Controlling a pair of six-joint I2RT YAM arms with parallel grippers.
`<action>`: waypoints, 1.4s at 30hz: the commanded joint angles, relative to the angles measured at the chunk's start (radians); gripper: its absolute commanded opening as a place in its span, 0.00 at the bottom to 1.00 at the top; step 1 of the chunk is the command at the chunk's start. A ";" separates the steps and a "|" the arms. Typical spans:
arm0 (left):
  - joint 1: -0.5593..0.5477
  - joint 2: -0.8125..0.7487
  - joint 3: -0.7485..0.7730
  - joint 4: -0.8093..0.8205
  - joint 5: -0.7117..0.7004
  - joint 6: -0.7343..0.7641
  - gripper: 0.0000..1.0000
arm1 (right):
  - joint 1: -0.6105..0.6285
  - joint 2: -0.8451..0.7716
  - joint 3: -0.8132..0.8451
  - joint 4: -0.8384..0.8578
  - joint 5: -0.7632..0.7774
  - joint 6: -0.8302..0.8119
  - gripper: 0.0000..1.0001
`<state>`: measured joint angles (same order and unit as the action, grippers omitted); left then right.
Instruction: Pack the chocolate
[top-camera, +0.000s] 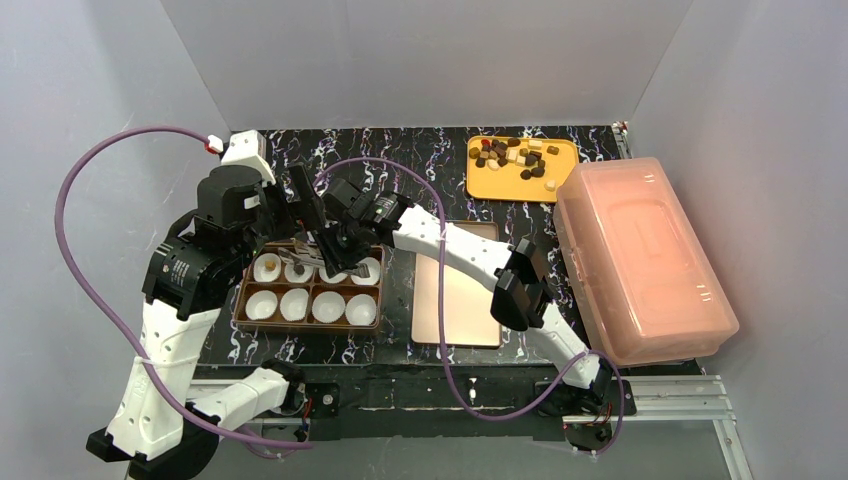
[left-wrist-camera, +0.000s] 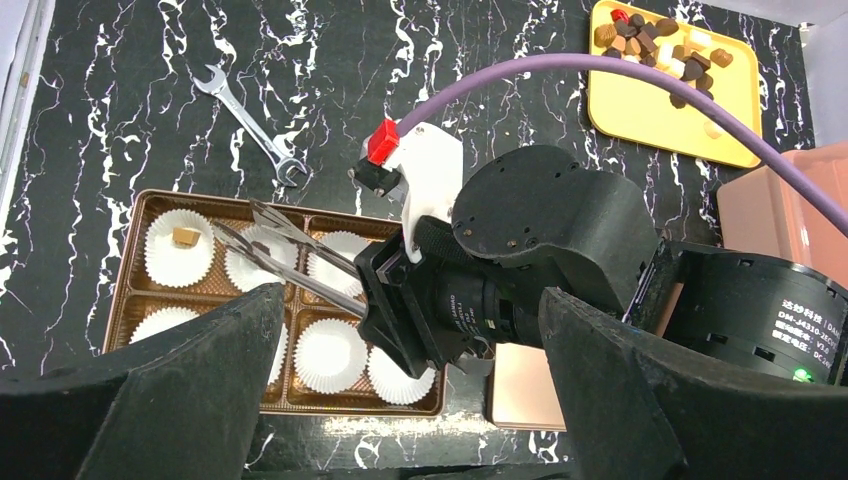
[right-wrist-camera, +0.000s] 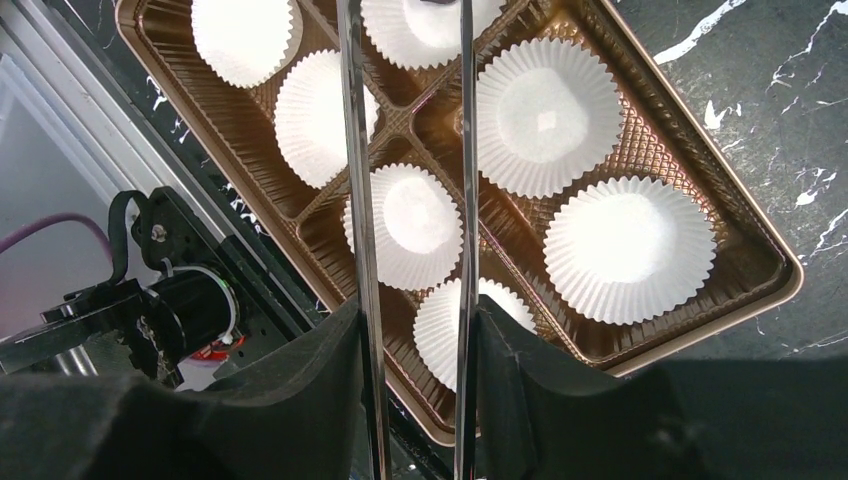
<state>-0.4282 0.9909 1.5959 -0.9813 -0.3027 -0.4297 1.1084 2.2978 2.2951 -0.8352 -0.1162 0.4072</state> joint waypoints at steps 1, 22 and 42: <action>0.003 -0.007 -0.007 0.010 0.001 0.009 1.00 | 0.007 -0.020 0.051 0.022 0.004 -0.017 0.50; 0.004 0.005 0.057 0.036 0.021 0.017 0.99 | -0.085 -0.234 0.010 -0.092 0.159 -0.037 0.51; 0.003 0.007 -0.131 0.095 0.044 0.037 1.00 | -0.559 -0.362 -0.136 -0.204 0.265 -0.010 0.49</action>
<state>-0.4282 0.9993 1.5070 -0.9115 -0.2710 -0.4080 0.6090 1.9362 2.1368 -1.0374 0.1322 0.3962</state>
